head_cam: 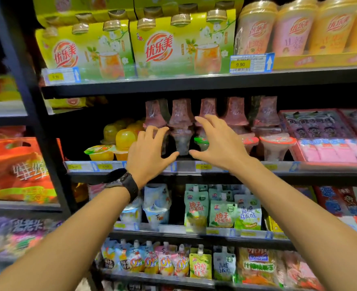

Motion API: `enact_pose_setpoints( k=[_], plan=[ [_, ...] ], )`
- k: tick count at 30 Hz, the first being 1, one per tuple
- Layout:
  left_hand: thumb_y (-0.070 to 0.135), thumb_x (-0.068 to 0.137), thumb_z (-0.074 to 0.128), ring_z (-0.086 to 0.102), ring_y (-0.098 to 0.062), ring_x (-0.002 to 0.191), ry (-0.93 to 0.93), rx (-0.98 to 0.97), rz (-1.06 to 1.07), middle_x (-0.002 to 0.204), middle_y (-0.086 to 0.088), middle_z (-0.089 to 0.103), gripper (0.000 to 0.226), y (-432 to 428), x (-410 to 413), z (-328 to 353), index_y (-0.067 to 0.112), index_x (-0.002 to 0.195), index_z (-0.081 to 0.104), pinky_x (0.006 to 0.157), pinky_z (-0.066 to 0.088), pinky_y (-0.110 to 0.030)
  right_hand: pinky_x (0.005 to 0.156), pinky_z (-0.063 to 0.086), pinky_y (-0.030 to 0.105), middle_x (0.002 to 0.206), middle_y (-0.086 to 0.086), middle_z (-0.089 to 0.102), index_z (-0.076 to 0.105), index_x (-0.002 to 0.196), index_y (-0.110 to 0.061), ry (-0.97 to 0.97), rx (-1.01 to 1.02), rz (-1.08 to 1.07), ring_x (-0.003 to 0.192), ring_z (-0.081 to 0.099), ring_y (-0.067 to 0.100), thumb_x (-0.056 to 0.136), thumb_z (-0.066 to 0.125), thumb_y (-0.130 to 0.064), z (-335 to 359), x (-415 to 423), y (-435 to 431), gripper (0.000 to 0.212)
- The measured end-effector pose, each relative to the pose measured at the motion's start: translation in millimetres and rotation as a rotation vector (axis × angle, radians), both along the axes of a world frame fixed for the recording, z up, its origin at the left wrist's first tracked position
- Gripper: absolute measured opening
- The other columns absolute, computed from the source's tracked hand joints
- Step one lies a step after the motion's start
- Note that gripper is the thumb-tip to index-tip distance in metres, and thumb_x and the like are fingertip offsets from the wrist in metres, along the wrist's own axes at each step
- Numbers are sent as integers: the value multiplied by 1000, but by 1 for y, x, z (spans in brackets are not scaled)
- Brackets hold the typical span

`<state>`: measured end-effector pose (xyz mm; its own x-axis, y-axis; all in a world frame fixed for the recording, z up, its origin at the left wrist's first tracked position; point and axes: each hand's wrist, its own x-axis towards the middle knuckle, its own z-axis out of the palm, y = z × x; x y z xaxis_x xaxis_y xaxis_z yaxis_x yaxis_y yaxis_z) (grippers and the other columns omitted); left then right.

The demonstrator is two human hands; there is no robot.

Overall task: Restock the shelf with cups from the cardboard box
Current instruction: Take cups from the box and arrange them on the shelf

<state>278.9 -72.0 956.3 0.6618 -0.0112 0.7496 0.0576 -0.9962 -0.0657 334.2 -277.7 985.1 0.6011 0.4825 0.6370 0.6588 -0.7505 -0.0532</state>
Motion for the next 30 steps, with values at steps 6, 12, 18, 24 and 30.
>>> enact_pose_setpoints(
  k=[6,12,18,24,30],
  plan=[
    [69,81,54,47,-32,108,175,159,255,127,-9,45,78,80,-66,-1,21,140,39,68,48,-39,117,20,47,157,14,18,15,153,-20,-43,-250,-21,144,17,32,74,66,-65,1,-37,71,105],
    [70,80,56,42,-36,118,304,181,338,137,-11,36,84,159,-132,-14,23,145,30,84,47,-47,114,25,50,150,14,26,22,148,-15,-32,-404,-106,139,24,34,71,67,-67,-24,-82,153,103],
    [67,81,56,46,-36,113,319,190,305,130,-13,41,81,208,-172,-37,18,142,34,77,44,-42,105,36,46,140,14,34,30,144,-13,9,-393,-91,128,36,34,71,71,-60,-50,-129,209,96],
    [66,82,58,47,-38,112,408,128,212,136,-14,39,82,221,-184,-97,18,143,33,74,48,-45,93,42,46,145,17,29,27,146,-12,85,-387,-97,126,36,36,77,70,-55,-116,-156,211,92],
    [65,85,58,46,-39,115,705,32,143,138,-16,36,82,212,-200,-239,17,145,30,75,51,-46,95,43,48,146,21,30,31,144,-10,394,-458,-78,129,35,40,75,75,-47,-265,-177,187,90]
  ],
)
